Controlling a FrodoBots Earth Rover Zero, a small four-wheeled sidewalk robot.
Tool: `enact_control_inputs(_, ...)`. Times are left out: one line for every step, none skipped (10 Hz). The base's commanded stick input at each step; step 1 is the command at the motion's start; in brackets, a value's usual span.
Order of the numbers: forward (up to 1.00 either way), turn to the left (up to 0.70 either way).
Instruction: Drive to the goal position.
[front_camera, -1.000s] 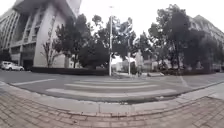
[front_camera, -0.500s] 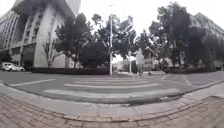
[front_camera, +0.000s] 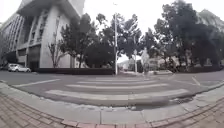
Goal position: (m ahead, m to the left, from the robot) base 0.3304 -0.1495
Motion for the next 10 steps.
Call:
enact_control_inputs(0.45, 0.27)
enact_control_inputs(0.00, 0.45)
enact_control_inputs(0.00, 0.45)
enact_control_inputs(0.00, 0.45)
enact_control_inputs(0.00, 0.45)
enact_control_inputs(0.00, 0.45)
enact_control_inputs(0.00, 0.45)
enact_control_inputs(0.00, 0.45)
enact_control_inputs(0.00, 0.45)
enact_control_inputs(0.00, 0.45)
